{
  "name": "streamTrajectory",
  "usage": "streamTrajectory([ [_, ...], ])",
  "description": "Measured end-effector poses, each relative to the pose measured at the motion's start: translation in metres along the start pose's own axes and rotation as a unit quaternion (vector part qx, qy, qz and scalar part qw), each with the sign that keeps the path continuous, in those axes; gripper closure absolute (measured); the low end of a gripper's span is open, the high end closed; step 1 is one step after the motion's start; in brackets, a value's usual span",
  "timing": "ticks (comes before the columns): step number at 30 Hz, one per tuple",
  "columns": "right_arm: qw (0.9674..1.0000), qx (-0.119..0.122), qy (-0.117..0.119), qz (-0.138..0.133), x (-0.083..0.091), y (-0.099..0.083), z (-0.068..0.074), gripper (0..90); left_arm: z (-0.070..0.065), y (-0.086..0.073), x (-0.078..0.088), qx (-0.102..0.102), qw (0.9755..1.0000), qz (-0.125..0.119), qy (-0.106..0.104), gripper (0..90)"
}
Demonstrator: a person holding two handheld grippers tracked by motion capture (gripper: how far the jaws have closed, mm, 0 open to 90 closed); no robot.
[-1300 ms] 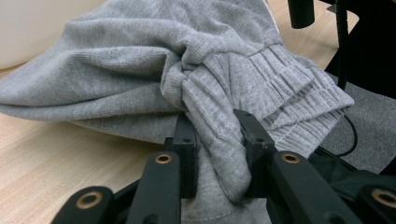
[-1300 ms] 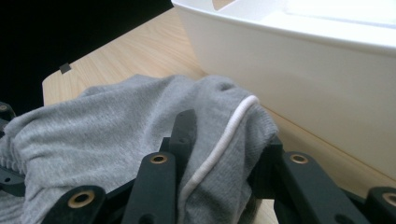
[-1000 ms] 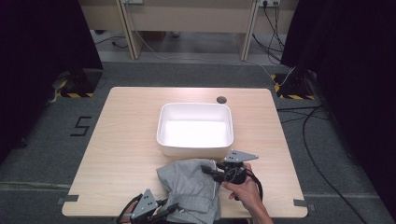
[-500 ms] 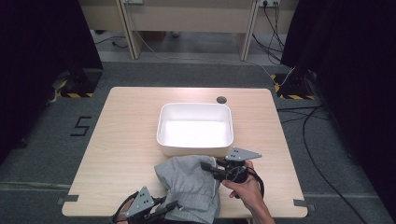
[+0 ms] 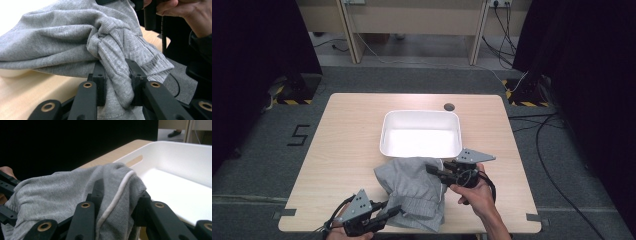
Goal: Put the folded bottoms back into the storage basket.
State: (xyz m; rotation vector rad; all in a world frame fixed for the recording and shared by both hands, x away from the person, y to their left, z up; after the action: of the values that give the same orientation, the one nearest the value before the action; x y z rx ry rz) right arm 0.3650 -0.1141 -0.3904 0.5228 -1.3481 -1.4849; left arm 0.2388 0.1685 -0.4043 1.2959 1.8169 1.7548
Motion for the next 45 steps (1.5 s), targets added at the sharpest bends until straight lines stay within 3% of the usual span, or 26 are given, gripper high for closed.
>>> streamTrajectory([
  [23, 0.9999, 0.01, -0.011, -0.002, 0.003, 0.056, -0.018, 69.8, 0.018, 0.059, -0.008, -0.005, 0.9998, -0.016, -0.008, 71.8],
  [28, 0.9999, 0.006, -0.012, -0.01, 0.001, 0.072, -0.024, 69.8, 0.024, 0.076, -0.01, -0.018, 0.9996, -0.022, 0.0, 71.8],
  [45, 0.9991, 0.01, -0.04, 0.0, -0.015, 0.119, -0.051, 69.9, 0.052, 0.113, -0.036, -0.002, 0.9992, -0.034, 0.019, 71.8],
])
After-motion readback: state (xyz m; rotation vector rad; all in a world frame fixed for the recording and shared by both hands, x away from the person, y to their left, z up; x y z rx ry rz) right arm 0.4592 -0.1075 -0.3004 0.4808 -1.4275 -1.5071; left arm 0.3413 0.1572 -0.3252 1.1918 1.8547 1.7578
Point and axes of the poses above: each handheld gripper's, and its own axes: x roughly backward along the jaws, y roughly out of its top, z roughly to its left, the point moved 1 cm from there along -x, roughly forward along the jaws, and after that the axes turned 3 degrees about -z, right-handed, at the moved point
